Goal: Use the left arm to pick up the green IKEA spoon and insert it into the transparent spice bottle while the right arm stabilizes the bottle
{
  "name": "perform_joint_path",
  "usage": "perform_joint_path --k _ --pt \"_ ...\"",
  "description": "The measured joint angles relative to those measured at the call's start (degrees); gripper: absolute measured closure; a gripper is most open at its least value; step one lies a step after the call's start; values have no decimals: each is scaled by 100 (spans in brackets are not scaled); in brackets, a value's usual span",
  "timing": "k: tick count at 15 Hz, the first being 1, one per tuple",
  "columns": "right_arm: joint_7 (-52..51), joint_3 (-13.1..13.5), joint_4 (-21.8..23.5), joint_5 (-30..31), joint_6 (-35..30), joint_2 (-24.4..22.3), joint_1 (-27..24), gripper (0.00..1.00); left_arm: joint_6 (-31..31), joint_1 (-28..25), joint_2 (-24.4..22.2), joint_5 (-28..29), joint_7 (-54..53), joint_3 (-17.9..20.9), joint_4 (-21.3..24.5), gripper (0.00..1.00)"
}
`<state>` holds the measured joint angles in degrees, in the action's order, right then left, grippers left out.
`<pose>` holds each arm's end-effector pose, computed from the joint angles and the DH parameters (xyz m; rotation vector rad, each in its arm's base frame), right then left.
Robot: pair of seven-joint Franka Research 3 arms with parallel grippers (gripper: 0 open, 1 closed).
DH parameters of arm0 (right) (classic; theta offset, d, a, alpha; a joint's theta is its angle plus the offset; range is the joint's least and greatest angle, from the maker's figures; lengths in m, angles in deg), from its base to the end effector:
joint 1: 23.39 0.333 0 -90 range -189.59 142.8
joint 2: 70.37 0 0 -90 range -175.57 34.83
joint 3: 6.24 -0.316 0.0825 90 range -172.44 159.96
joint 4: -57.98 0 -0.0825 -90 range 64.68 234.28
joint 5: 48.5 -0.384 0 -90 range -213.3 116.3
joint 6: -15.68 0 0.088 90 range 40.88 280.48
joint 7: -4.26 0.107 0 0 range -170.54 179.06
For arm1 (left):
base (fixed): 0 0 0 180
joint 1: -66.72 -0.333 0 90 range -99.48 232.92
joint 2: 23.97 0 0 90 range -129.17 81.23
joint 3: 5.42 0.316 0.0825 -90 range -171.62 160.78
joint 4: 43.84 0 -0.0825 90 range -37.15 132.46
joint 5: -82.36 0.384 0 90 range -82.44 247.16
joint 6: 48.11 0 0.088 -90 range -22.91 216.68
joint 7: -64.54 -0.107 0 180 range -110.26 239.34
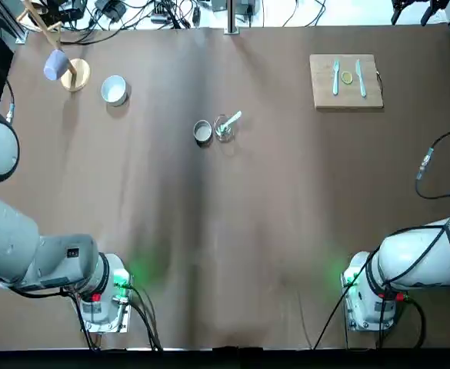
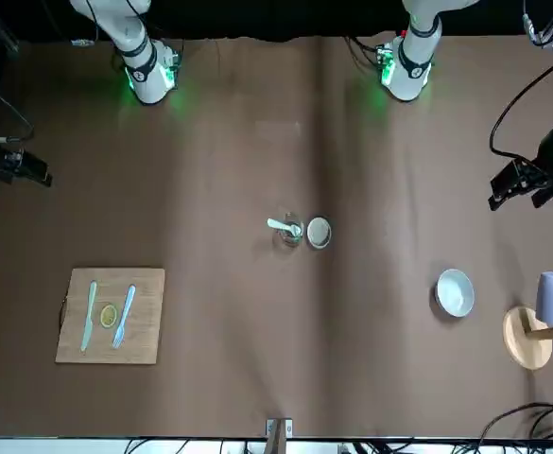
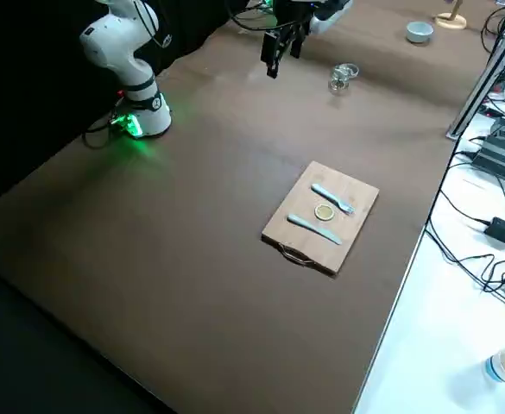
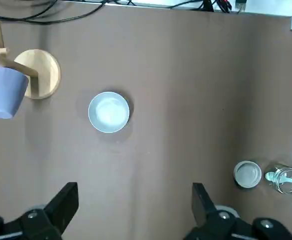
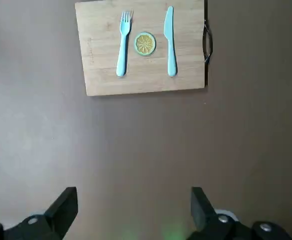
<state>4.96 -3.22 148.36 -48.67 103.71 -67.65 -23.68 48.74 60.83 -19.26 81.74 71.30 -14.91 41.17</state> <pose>0.5626 -0.0315 0.5920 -3.1341 0.1098 0.1387 0.5911 -0.0339 0.6309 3.0990 0.0886 0.1907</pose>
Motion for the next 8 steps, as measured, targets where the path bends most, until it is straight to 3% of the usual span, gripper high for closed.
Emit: perform_joint_path --k 8 --pt "20 3 46 19 -115 -139 -67 0 -33 23 33 143 3 6 118 0"
